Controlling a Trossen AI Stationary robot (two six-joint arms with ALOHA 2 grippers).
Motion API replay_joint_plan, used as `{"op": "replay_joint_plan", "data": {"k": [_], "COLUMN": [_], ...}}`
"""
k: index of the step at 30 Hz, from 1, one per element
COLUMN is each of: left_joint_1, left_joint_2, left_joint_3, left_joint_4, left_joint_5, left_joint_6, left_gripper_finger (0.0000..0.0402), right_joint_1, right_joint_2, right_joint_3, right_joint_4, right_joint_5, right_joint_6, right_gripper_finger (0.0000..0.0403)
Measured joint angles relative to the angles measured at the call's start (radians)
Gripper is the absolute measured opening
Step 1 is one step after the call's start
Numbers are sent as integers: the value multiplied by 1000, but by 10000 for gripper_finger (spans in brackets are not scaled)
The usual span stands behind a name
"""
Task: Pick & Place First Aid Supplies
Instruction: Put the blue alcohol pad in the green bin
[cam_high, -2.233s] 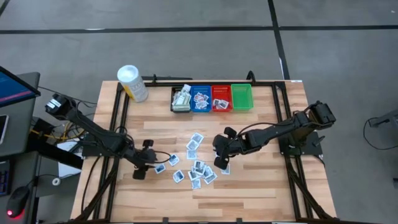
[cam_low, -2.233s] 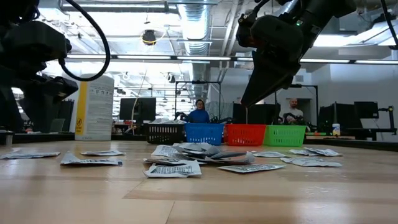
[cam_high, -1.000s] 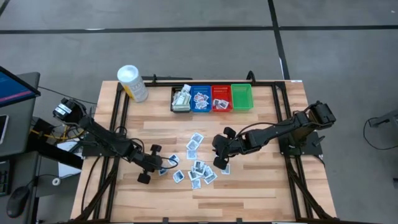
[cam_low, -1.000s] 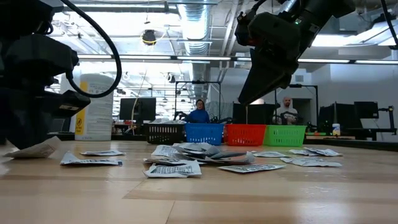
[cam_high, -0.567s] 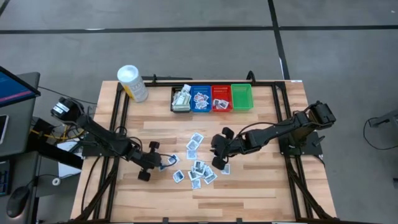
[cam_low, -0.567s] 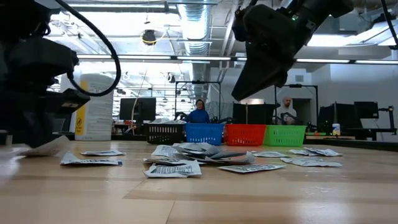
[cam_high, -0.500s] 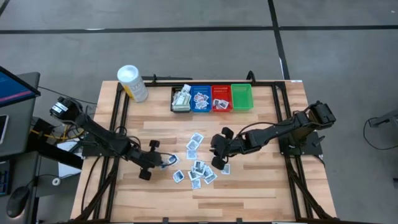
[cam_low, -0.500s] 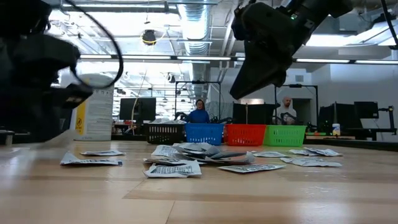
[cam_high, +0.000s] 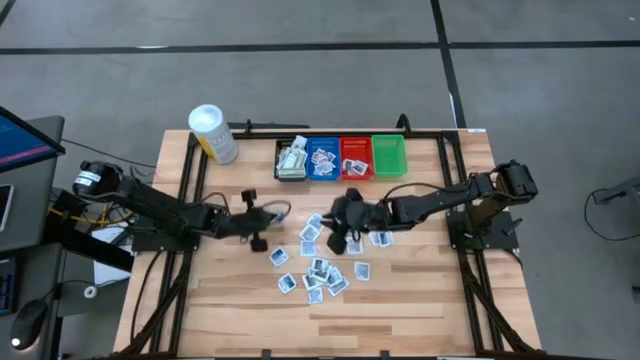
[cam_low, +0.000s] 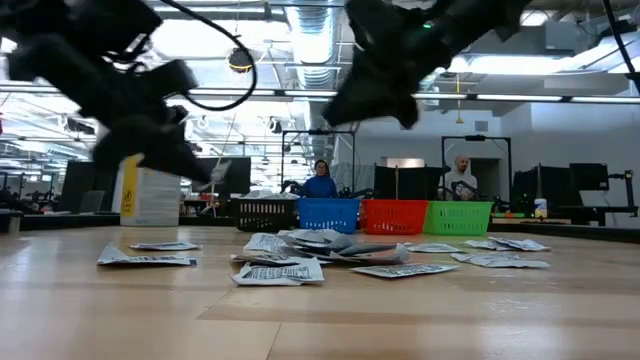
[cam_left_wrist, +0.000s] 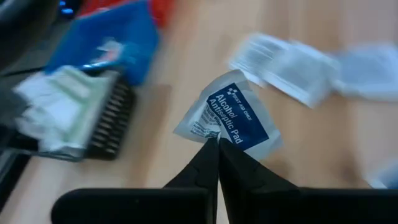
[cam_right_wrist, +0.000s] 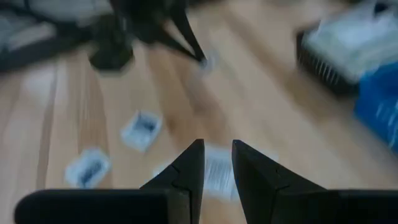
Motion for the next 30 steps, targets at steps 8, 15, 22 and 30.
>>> {"op": "replay_joint_plan", "data": {"k": [8, 15, 22, 30], "left_joint_1": [178, 188, 188, 188], "left_joint_2": [-1, -1, -2, -2], "left_joint_3": [2, 3, 4, 4], "left_joint_4": [300, 432, 488, 487], "left_joint_5": [166, 199, 185, 180], "left_joint_6": [-63, -195, -245, -245], "left_gripper_finger": [7, 7, 9, 8], "right_joint_1": [-117, -145, -149, -146], "right_joint_2": [0, 0, 0, 0], "right_joint_3": [0, 1, 1, 1], "right_joint_4": [383, 468, 324, 268], "right_joint_5": [-11, -33, -34, -65], "right_joint_6": [-26, -4, 118, 194], "right_gripper_finger": [77, 77, 77, 77]}}
